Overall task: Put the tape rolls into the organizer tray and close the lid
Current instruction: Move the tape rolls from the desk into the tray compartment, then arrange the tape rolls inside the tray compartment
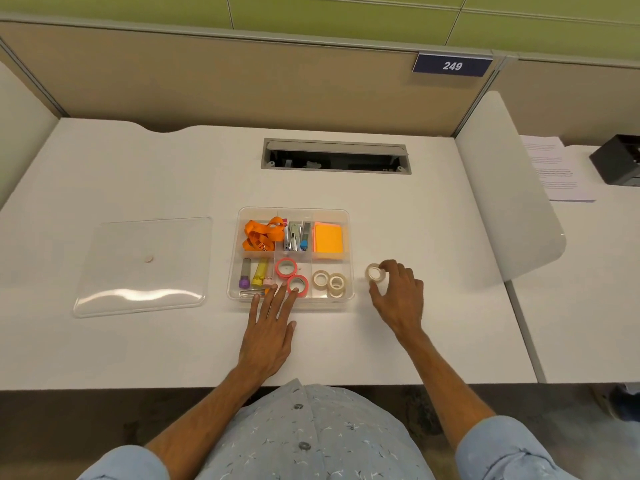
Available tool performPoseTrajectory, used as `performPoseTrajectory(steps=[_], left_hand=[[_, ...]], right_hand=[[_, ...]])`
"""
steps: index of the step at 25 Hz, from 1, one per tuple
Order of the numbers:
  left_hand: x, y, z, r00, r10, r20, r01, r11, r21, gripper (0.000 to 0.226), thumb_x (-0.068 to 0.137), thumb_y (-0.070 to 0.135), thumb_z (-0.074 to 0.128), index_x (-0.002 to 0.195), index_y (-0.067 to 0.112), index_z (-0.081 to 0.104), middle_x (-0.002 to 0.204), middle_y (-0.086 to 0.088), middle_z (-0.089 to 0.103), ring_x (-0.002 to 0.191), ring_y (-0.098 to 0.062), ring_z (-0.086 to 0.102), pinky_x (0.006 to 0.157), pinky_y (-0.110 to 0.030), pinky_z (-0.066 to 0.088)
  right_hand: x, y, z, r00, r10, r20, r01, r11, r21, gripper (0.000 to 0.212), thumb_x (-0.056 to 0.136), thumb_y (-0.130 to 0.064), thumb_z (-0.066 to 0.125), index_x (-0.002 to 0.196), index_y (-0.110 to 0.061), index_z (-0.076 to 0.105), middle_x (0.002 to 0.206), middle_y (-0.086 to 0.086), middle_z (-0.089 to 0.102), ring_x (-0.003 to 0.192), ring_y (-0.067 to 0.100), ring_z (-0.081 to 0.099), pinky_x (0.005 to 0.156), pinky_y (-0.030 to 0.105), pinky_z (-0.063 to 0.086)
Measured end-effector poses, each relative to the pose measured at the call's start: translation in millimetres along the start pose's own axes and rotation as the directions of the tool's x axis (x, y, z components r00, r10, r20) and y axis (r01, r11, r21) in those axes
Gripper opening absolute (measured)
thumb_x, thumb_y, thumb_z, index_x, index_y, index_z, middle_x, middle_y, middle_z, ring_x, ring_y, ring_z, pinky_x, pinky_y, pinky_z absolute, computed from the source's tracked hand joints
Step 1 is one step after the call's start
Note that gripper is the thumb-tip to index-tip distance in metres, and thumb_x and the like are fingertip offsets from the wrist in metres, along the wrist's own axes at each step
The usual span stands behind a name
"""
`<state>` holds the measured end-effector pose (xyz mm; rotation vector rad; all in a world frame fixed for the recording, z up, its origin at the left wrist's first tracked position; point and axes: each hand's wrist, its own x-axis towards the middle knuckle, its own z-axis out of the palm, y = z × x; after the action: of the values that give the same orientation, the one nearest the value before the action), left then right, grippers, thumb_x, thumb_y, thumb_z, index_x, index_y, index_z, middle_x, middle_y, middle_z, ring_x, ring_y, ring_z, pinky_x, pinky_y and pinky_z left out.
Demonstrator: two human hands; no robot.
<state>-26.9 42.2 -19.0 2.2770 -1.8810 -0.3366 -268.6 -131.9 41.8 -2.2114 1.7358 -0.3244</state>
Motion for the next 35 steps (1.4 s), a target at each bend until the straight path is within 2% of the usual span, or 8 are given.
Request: performPoseTrajectory(steps=[4, 8, 12, 19, 24, 29, 32, 35], left_hand=[[1, -1, 0, 1.0, 0.004, 0.008, -0.004, 1.0, -0.012, 0.066, 0.111, 0.036, 0.044, 0.169, 0.022, 0.016, 0.178, -0.007, 0.019, 0.166, -0.029, 0.016, 0.135, -0.059, 0.017], [0, -2, 0, 0.999, 0.003, 0.033, -0.003, 1.0, -0.001, 0.065, 0.112, 0.039, 0.038, 0.169, 0.024, 0.01, 0.179, -0.005, 0.013, 0.167, -0.027, 0.01, 0.136, -0.057, 0.011], [-1, -2, -2, 1.0, 0.005, 0.019, -0.004, 1.0, -0.025, 0.066, 0.111, 0.038, 0.043, 0.169, 0.022, 0.016, 0.178, -0.006, 0.018, 0.166, -0.028, 0.013, 0.136, -0.058, 0.012], [-1, -3, -2, 0.999, 0.012, 0.047, -0.011, 1.0, -0.021, 0.067, 0.111, 0.042, 0.045, 0.168, 0.023, 0.017, 0.178, -0.006, 0.018, 0.166, -0.029, 0.013, 0.136, -0.058, 0.012], [0, -5, -1, 0.998, 0.006, 0.068, -0.005, 1.0, -0.01, 0.068, 0.111, 0.046, 0.042, 0.169, 0.025, 0.013, 0.178, -0.004, 0.012, 0.166, -0.028, 0.007, 0.136, -0.057, 0.007], [1, -8, 1, 0.997, 0.014, 0.08, -0.015, 1.0, 0.011, 0.067, 0.112, 0.047, 0.038, 0.169, 0.026, 0.009, 0.179, -0.003, 0.007, 0.167, -0.027, 0.004, 0.137, -0.055, 0.004], [2, -9, 2, 0.996, 0.008, 0.087, -0.01, 1.0, 0.021, 0.067, 0.112, 0.047, 0.036, 0.169, 0.027, 0.006, 0.179, -0.002, 0.004, 0.167, -0.026, 0.0, 0.137, -0.054, 0.002], [1, -8, 1, 0.998, 0.012, 0.068, -0.014, 1.0, 0.016, 0.066, 0.112, 0.045, 0.041, 0.169, 0.024, 0.013, 0.179, -0.004, 0.01, 0.167, -0.028, 0.007, 0.136, -0.057, 0.008]], right_hand=[[4, -19, 1, 0.992, -0.115, 0.056, 0.113, 0.993, 0.027, 0.057, 0.098, -0.043, 0.067, 0.15, -0.025, 0.053, 0.14, -0.005, 0.066, 0.13, 0.021, 0.059, 0.11, 0.044, 0.046], [-1, -31, 11, 0.965, -0.217, 0.151, 0.225, 0.973, -0.041, 0.052, 0.1, -0.049, 0.063, 0.146, -0.025, 0.06, 0.144, -0.004, 0.062, 0.134, 0.021, 0.056, 0.114, 0.043, 0.043], [-6, -41, 20, 0.941, -0.262, 0.214, 0.29, 0.95, -0.113, 0.054, 0.102, -0.05, 0.057, 0.15, -0.027, 0.055, 0.152, -0.005, 0.056, 0.142, 0.019, 0.05, 0.121, 0.043, 0.036], [2, -53, 23, 0.921, -0.297, 0.25, 0.331, 0.937, -0.108, 0.049, 0.105, -0.047, 0.052, 0.151, -0.028, 0.055, 0.158, -0.005, 0.054, 0.151, 0.017, 0.043, 0.13, 0.045, 0.026], [13, -68, 26, 0.83, -0.403, 0.387, 0.502, 0.841, -0.2, 0.047, 0.109, -0.05, 0.04, 0.148, -0.032, 0.06, 0.161, -0.009, 0.052, 0.166, 0.019, 0.02, 0.137, 0.054, 0.008], [15, -72, 31, 0.802, -0.392, 0.451, 0.544, 0.79, -0.281, 0.052, 0.113, -0.05, 0.027, 0.151, -0.031, 0.057, 0.163, -0.006, 0.051, 0.169, 0.022, 0.009, 0.136, 0.058, 0.002], [18, -72, 32, 0.789, -0.39, 0.475, 0.562, 0.771, -0.301, 0.052, 0.113, -0.048, 0.028, 0.151, -0.028, 0.056, 0.165, -0.003, 0.049, 0.169, 0.025, 0.007, 0.136, 0.06, 0.002], [21, -74, 33, 0.783, -0.381, 0.492, 0.567, 0.763, -0.311, 0.052, 0.111, -0.046, 0.031, 0.154, -0.025, 0.051, 0.169, -0.002, 0.043, 0.169, 0.026, 0.004, 0.136, 0.061, 0.001]])
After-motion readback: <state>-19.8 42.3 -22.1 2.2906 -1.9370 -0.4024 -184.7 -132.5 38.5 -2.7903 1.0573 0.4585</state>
